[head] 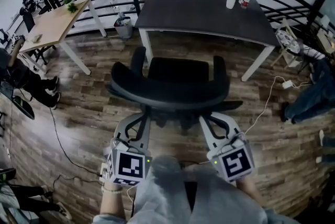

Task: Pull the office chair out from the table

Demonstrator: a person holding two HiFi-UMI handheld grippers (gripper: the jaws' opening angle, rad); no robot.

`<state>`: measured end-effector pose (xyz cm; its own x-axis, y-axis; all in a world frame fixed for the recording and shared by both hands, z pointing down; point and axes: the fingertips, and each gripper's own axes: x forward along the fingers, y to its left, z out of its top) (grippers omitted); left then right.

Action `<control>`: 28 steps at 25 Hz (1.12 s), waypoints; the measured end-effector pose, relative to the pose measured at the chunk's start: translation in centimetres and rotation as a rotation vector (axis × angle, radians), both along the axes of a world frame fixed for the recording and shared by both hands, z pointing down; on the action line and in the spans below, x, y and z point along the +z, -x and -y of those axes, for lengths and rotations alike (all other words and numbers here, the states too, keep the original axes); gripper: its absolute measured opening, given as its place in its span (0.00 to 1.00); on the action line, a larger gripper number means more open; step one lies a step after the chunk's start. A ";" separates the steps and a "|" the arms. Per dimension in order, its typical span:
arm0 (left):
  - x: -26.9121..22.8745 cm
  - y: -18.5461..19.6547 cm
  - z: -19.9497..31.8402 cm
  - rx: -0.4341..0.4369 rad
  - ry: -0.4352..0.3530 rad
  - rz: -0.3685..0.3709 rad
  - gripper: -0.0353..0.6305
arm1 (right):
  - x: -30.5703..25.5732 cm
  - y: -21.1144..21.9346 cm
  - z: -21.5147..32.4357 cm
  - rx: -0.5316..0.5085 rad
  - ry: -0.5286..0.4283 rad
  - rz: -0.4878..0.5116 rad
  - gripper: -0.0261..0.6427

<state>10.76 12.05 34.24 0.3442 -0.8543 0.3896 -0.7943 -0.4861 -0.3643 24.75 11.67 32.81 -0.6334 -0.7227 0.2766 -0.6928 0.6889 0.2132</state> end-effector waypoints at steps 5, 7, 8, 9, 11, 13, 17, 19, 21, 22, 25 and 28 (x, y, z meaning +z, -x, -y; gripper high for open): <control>-0.1 -0.2 0.2 0.003 0.002 -0.007 0.07 | 0.3 -0.3 0.2 0.007 0.011 0.000 0.04; 0.1 -0.2 0.3 0.006 0.001 -0.001 0.07 | 0.4 -0.3 0.2 0.005 0.015 -0.001 0.04; 0.1 -0.2 0.3 0.006 0.000 0.002 0.07 | 0.4 -0.4 0.2 0.003 0.016 -0.002 0.04; 0.1 -0.1 0.3 0.006 -0.002 0.002 0.07 | 0.5 -0.4 0.2 0.003 0.016 -0.004 0.04; 0.1 -0.1 0.3 0.005 0.007 0.001 0.07 | 0.6 -0.4 0.1 0.003 0.017 -0.007 0.04; 0.0 -0.2 0.3 0.005 0.018 -0.002 0.07 | 0.7 -0.2 0.1 0.001 0.018 -0.011 0.04; 0.1 -0.2 0.5 0.010 0.003 -0.012 0.07 | 0.7 -0.1 0.2 0.000 0.022 -0.013 0.04; 0.0 -0.3 0.6 0.010 0.003 -0.009 0.07 | 0.7 -0.2 0.2 0.001 0.025 -0.012 0.04; -0.1 -0.5 0.5 0.010 0.009 -0.006 0.07 | 0.7 -0.4 0.2 0.002 0.028 -0.014 0.04; -0.1 -0.6 0.5 0.010 0.008 -0.007 0.07 | 0.8 -0.5 0.2 0.004 0.028 -0.015 0.04; 0.0 -0.5 0.4 0.014 0.005 -0.008 0.07 | 1.0 -0.4 0.1 0.004 0.030 -0.024 0.04; 0.2 -0.4 0.4 0.016 0.006 -0.001 0.07 | 1.2 -0.3 0.1 0.003 0.031 -0.028 0.04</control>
<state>11.17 11.62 34.45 0.3580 -0.8465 0.3941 -0.7866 -0.5008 -0.3611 25.00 11.56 34.05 -0.6233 -0.7153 0.3159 -0.6888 0.6935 0.2111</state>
